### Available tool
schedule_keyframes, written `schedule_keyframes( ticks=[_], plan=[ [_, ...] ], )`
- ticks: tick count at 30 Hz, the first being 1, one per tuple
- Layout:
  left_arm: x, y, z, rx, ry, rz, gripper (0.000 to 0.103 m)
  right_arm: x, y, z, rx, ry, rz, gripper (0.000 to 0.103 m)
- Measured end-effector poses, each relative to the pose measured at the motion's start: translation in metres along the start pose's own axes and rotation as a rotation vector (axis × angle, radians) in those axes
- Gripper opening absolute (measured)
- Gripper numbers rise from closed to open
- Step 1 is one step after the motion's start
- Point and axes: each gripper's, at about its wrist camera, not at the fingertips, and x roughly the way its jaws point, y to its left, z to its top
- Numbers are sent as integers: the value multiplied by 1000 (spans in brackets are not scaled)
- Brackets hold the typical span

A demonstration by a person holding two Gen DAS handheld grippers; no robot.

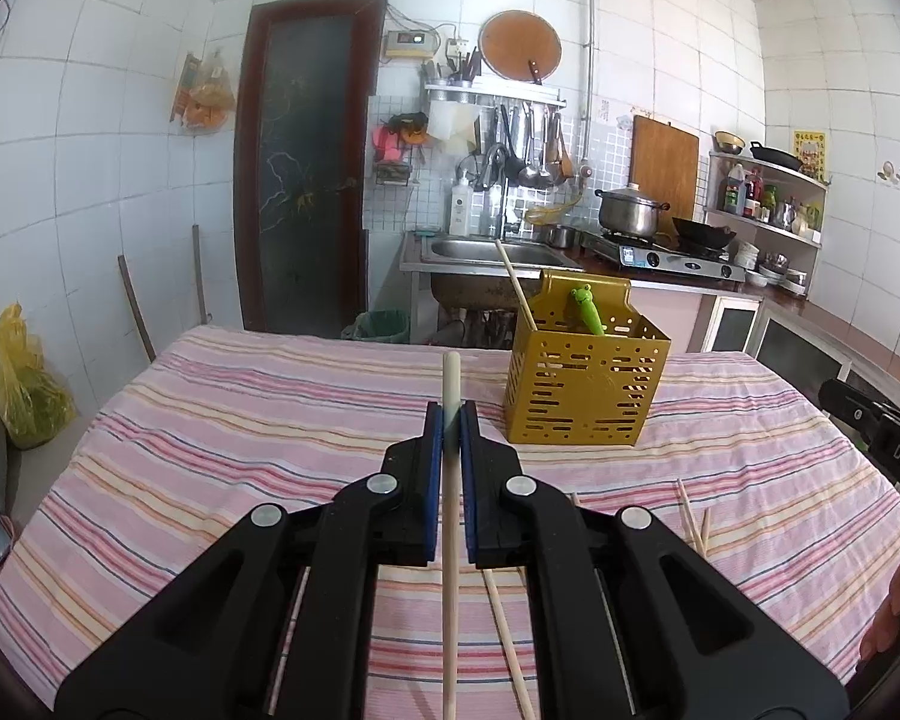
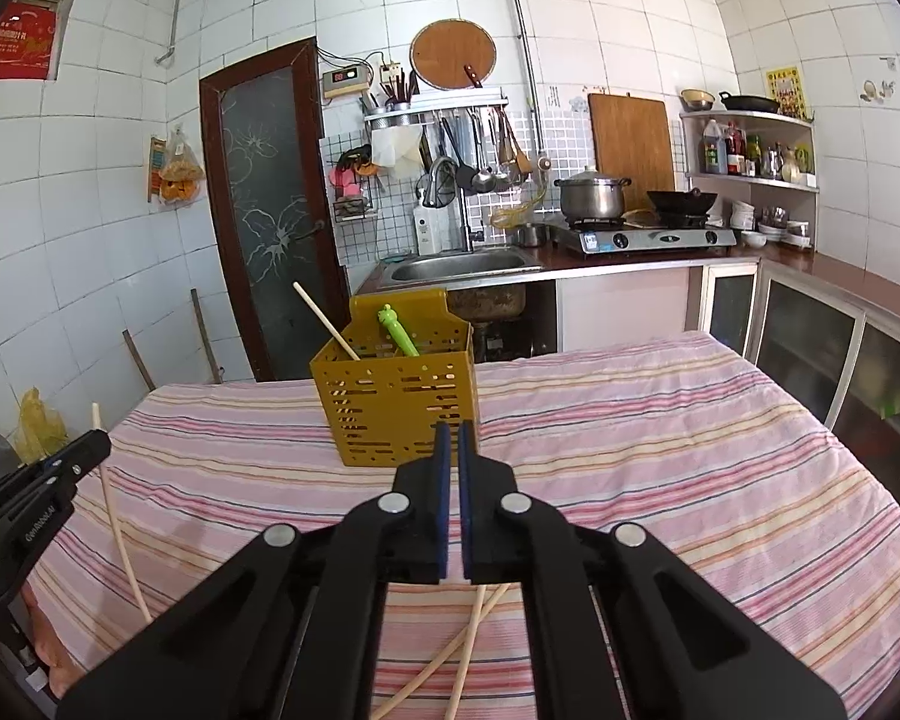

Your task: Organize utensils

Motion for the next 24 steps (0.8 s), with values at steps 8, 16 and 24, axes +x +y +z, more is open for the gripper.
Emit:
schedule_keyframes(
  ticks=[8, 16, 24],
  plan=[
    [16, 4, 0, -14, 49, -6, 5, 34, -8, -13, 5, 112, -19, 3],
    [64, 18, 0, -53, 176, -2, 5, 81, -19, -31, -1, 249, -75, 4],
    [135, 29, -20, -66, 381, 15, 5, 127, -20, -51, -6, 383, -108, 52]
  ],
)
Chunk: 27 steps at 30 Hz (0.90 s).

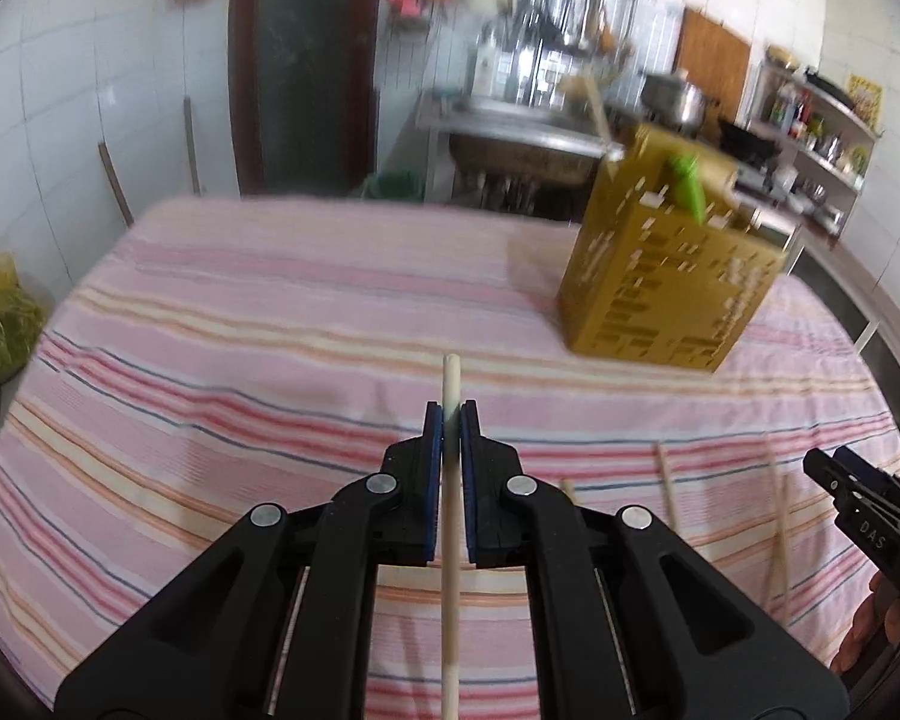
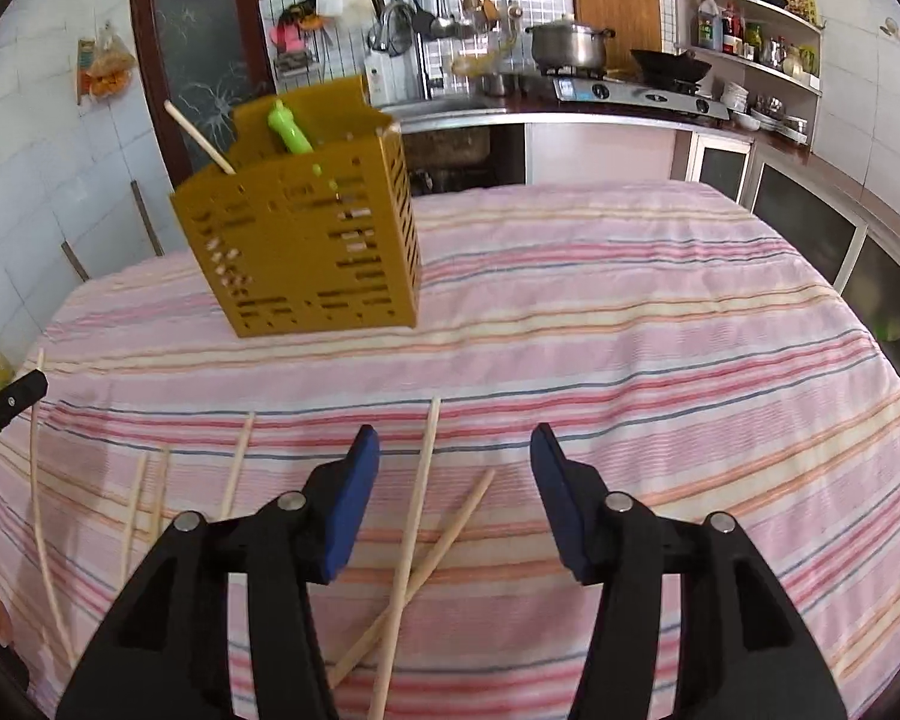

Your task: Organize utensils

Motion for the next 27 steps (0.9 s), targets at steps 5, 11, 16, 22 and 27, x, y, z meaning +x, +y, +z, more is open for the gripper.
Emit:
schedule_keyframes(
  ticks=[5, 11, 16, 22, 27],
  plan=[
    [29, 9, -4, -31, 75, 10, 5, 28, 12, -1, -33, 90, -27, 38],
    [34, 3, -5, -16, 77, 16, 5, 40, 18, 1, -52, 132, -56, 16],
    [18, -3, -6, 5, 34, 17, 5, 31, 16, 2, -29, 108, -35, 6],
    [-4, -6, -3, 16, -21, 13, 5, 4, 8, 9, 18, 26, -3, 6],
    [-28, -7, -3, 24, -79, 11, 5, -34, 3, 13, 41, -87, 34, 6]
  ],
)
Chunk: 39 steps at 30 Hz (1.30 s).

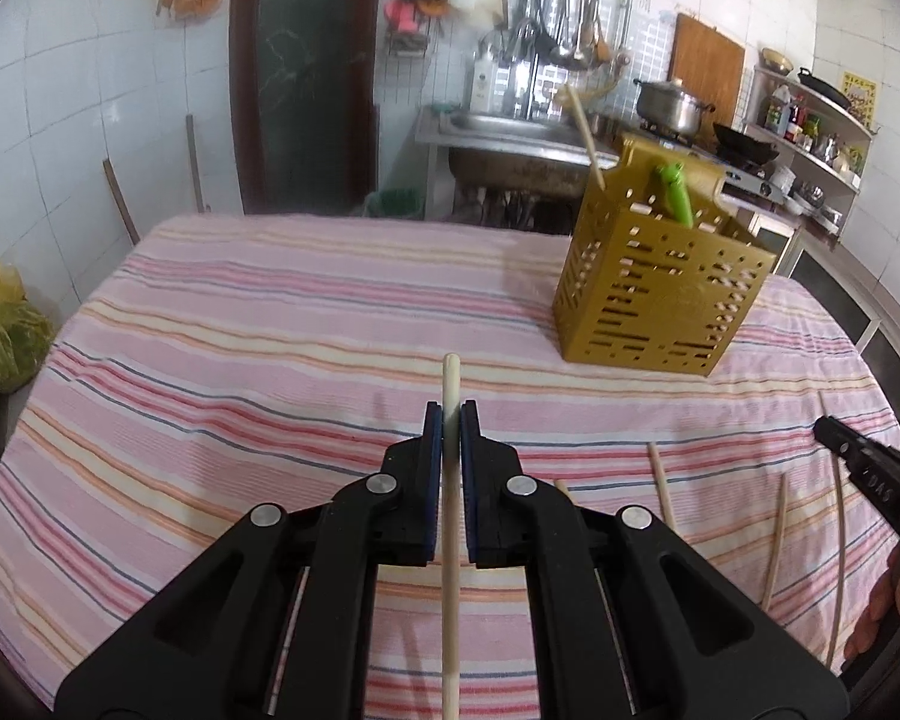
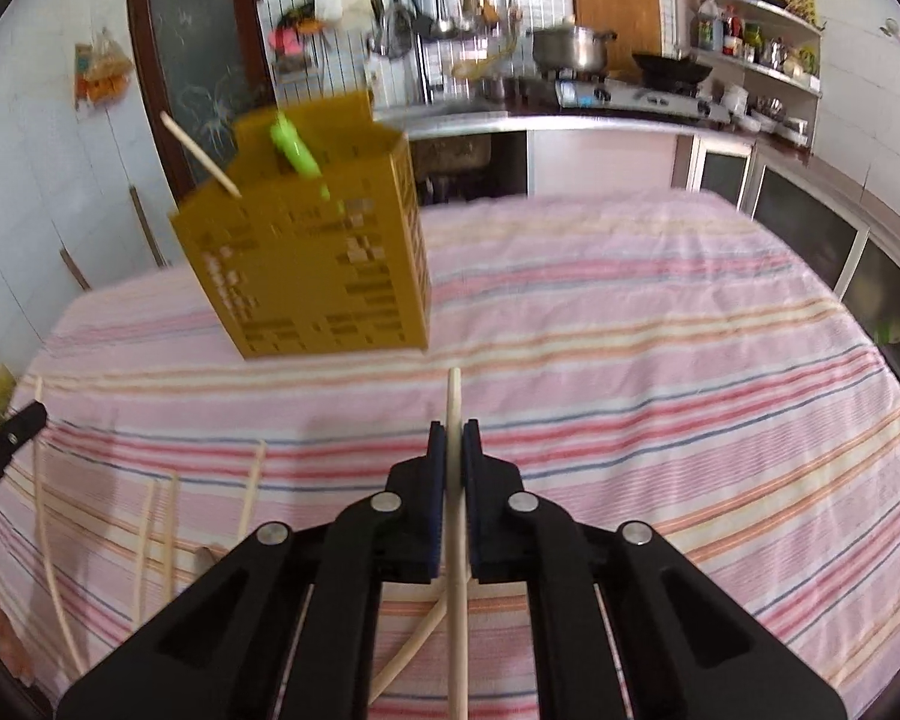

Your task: Organize utensils

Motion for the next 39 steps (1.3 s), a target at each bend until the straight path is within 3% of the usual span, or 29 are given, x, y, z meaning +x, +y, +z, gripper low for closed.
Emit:
schedule_keyframes(
  ticks=[7, 13, 20, 32, 39],
  plan=[
    [-40, -2, -4, 15, -112, 7, 5, -51, -4, 3, 4, -172, 50, 6],
    [-75, -7, -10, 39, -210, 16, 5, -82, -6, -1, 1, -264, 53, 6],
    [-99, -7, -19, 56, -271, 11, 5, -97, -5, -7, -18, -308, 50, 6],
    [-109, -7, -17, 57, -283, -10, 5, -108, -1, -7, -40, -345, 59, 6],
    [-113, -11, -3, 63, -293, -38, 5, -113, 1, 15, -37, -367, 74, 6]
  ],
)
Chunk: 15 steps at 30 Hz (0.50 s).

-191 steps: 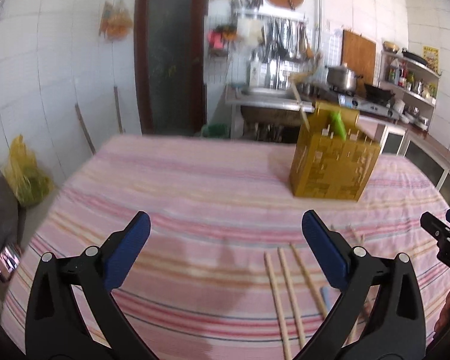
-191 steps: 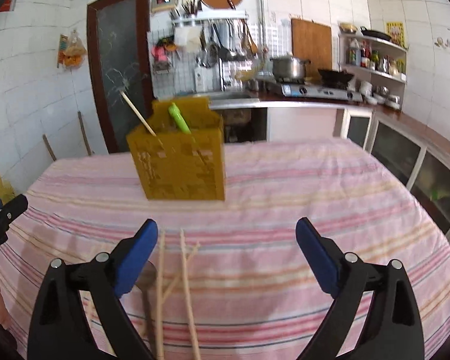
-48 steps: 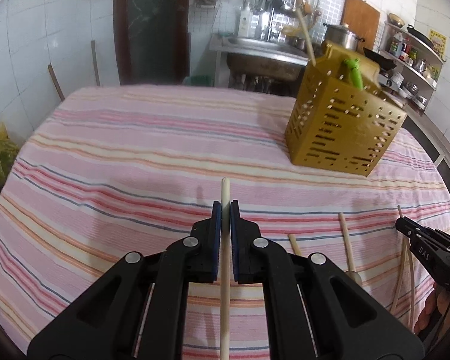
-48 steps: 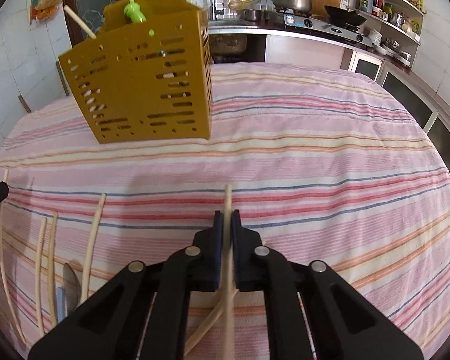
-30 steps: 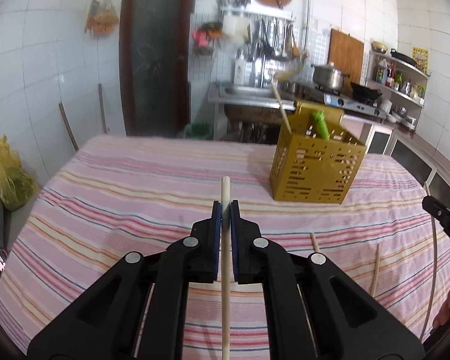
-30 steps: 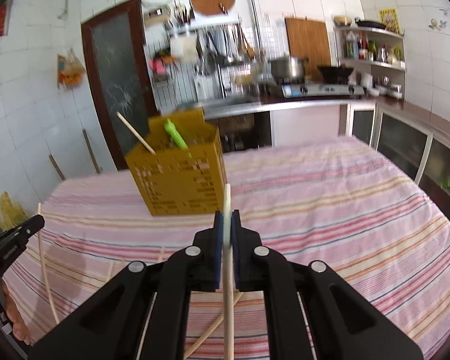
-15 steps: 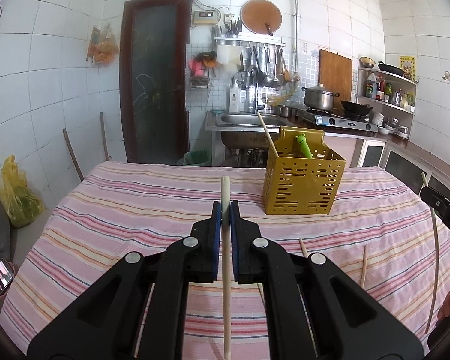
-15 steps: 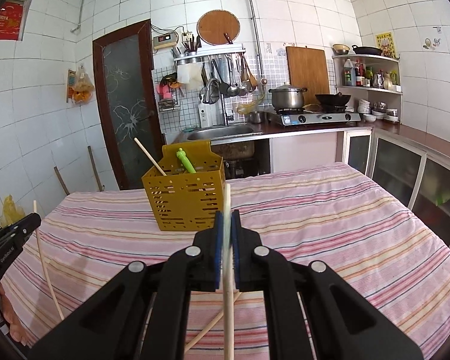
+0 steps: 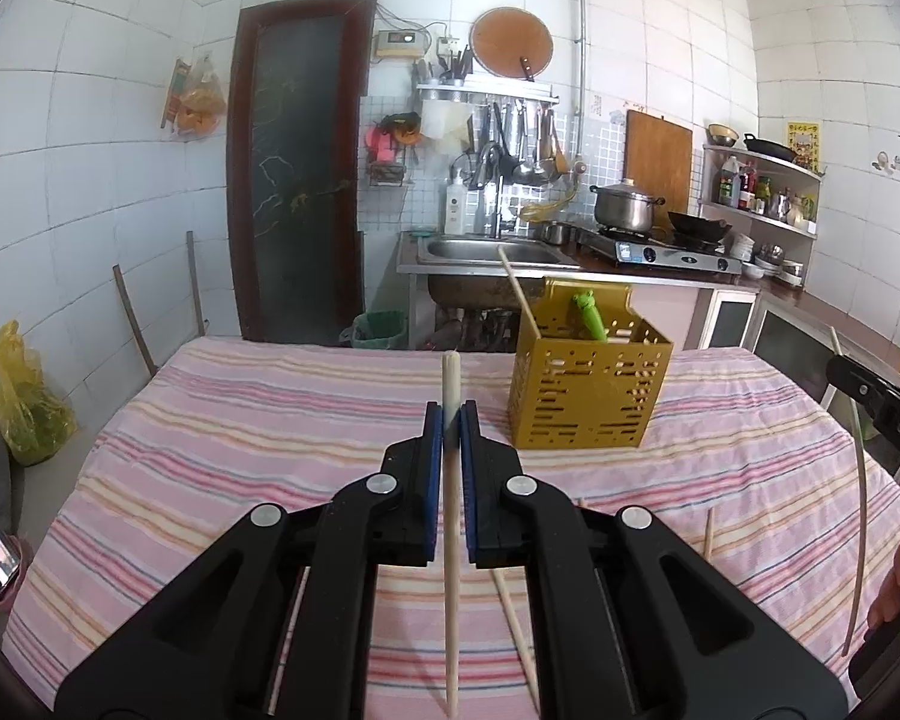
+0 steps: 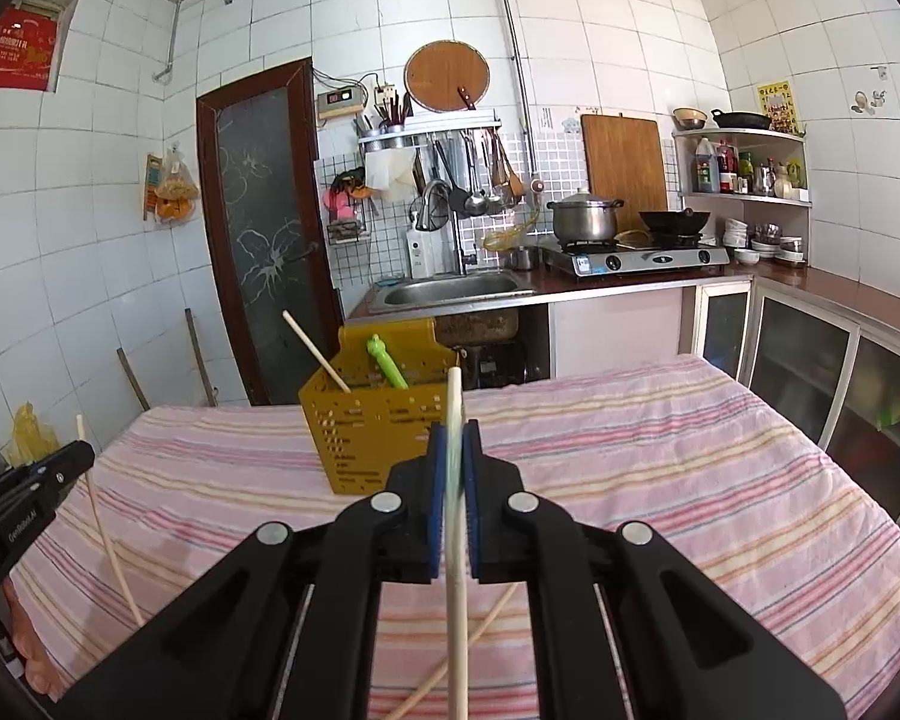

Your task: Organize utensils

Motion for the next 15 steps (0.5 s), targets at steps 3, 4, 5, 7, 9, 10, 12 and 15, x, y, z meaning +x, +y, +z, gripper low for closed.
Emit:
schedule_keyframes(
  ticks=[3, 4, 5, 7, 9, 10, 12, 15],
  plan=[
    [3, -2, 15, -6, -9, -21, 5, 4, 3, 15, -8, -13, 1, 6],
    [4, -3, 21, -8, -14, -32, 5, 6, 2, 19, -5, -15, 4, 6],
    [5, -4, 26, -7, -18, -38, 5, 8, 2, 23, -1, -17, 7, 6],
    [7, -9, 37, 0, -35, -51, 5, 13, 2, 32, 2, -25, 9, 6],
    [8, -13, 44, 10, -49, -56, 5, 20, 1, 41, 12, -29, 28, 6],
    [10, -15, 48, 12, -54, -59, 5, 23, 0, 44, 23, -30, 43, 6],
    [15, -18, 57, 12, -59, -65, 5, 31, -3, 49, 45, -31, 79, 6],
    [21, -19, 69, 4, -64, -73, 5, 47, -4, 53, 60, -11, 93, 6]
  ],
)
